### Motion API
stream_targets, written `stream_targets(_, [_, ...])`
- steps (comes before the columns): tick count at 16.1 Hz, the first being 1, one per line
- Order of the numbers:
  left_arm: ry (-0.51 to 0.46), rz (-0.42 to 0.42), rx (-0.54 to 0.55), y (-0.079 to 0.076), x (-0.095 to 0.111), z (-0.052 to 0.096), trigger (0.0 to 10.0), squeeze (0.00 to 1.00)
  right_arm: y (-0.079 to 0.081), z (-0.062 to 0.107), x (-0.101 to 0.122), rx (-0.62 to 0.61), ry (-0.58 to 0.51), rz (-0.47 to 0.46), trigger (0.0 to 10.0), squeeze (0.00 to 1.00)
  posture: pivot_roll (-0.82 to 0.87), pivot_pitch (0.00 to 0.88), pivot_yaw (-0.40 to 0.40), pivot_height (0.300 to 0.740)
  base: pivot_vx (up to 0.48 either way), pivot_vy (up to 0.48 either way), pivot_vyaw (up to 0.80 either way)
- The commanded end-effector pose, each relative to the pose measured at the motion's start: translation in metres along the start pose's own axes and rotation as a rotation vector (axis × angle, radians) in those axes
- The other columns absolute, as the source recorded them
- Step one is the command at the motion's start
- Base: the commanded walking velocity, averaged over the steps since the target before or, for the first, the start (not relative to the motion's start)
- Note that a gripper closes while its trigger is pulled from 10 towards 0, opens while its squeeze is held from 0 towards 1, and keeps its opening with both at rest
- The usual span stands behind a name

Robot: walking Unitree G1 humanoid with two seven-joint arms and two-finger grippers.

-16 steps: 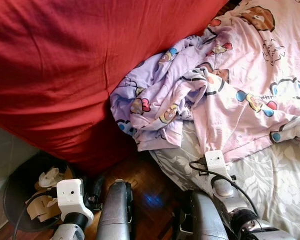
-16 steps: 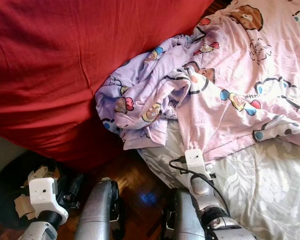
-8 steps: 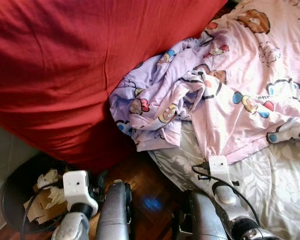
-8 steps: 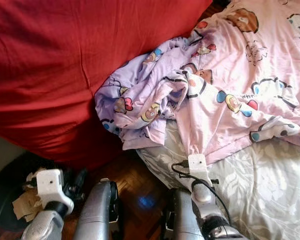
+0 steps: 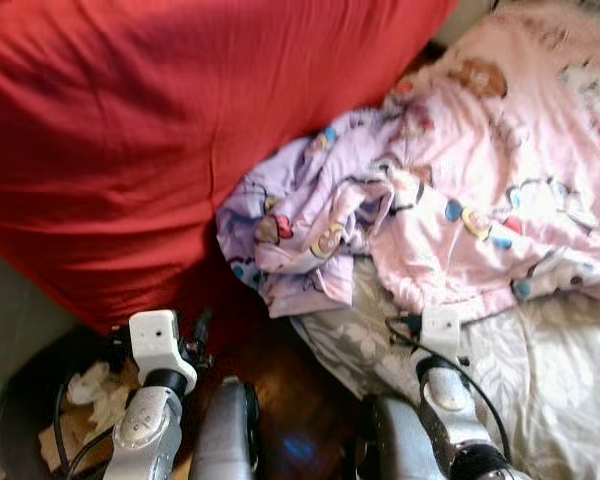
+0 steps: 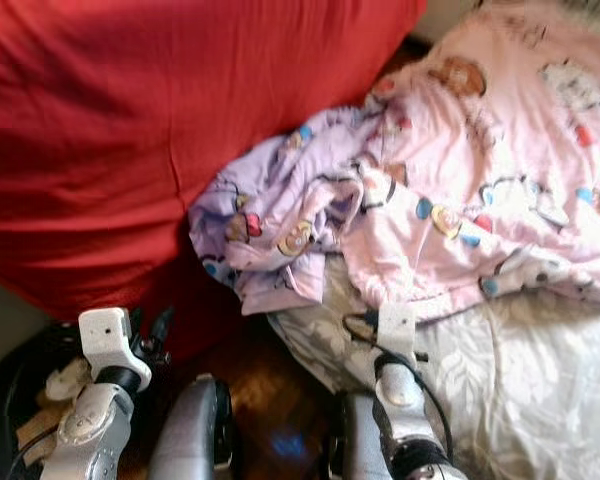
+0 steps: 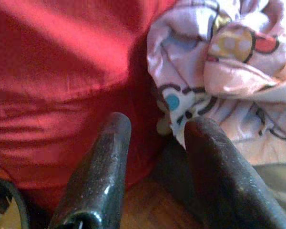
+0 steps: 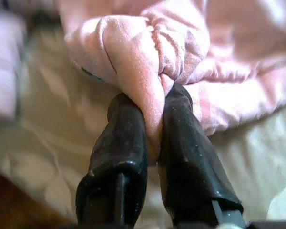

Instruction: Clean up the room

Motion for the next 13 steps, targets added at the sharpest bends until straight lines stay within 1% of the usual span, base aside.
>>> stream_targets(1, [0.021,-0.003,0.018,0.007,-0.009,0.0,10.0,0.0,-0.004,0.003,0.001,-0.001,-0.03,-0.012,10.0,0.0,0.11,0.103,-0.016,0.617,0.0,0.0,0.0])
stream_targets(2, [0.015,-0.004,0.019,0.008,-0.01,-0.003,10.0,0.0,-0.006,0.004,0.005,0.003,-0.061,-0.036,10.0,0.0,0.1,0.093,-0.017,0.617,0.0,0.0,0.0])
stream_targets(4, [0.01,-0.005,0.02,0.009,-0.011,-0.006,10.0,0.0,-0.01,0.005,0.007,0.005,-0.081,-0.053,10.0,0.0,0.09,0.085,-0.018,0.617,0.0,0.0,0.0])
stream_targets(8, [-0.014,0.003,0.02,0.007,-0.009,-0.013,10.0,0.0,-0.014,0.008,0.005,-0.004,-0.084,-0.065,10.0,0.0,0.09,0.064,-0.02,0.617,0.0,0.0,0.0])
stream_targets(9, [-0.02,0.005,0.016,0.006,-0.009,-0.015,10.0,0.0,-0.015,0.009,0.008,-0.004,-0.101,-0.088,10.0,0.0,0.09,0.059,-0.019,0.621,0.0,0.0,0.0])
stream_targets(11, [-0.024,0.005,0.015,0.006,-0.008,-0.017,10.0,0.0,-0.018,0.007,0.005,-0.03,-0.079,-0.063,10.0,0.0,0.08,0.056,-0.018,0.641,0.0,0.0,0.0])
stream_targets(12, [-0.026,0.004,0.017,0.007,-0.008,-0.018,10.0,0.0,-0.017,0.007,0.005,-0.027,-0.075,-0.079,10.0,0.0,0.09,0.051,-0.02,0.651,0.0,0.0,0.0])
stream_targets(13, [-0.029,0.004,0.02,0.008,-0.008,-0.018,10.0,0.0,-0.015,0.007,0.005,-0.018,-0.076,-0.073,10.0,0.0,0.09,0.052,-0.019,0.661,0.0,0.0,0.0])
Point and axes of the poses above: a point about 5 cm out from each wrist's last joint towards the gripper, its own z axis pointing back from the gripper into the wrist, its own x axis along the axis of the wrist's last joint, y = z × x, the point moved 4 cm from there along -z, pointing out of the wrist towards the gripper, and after that the axes turned 2 degrees about -z, right-handed, at the moved point
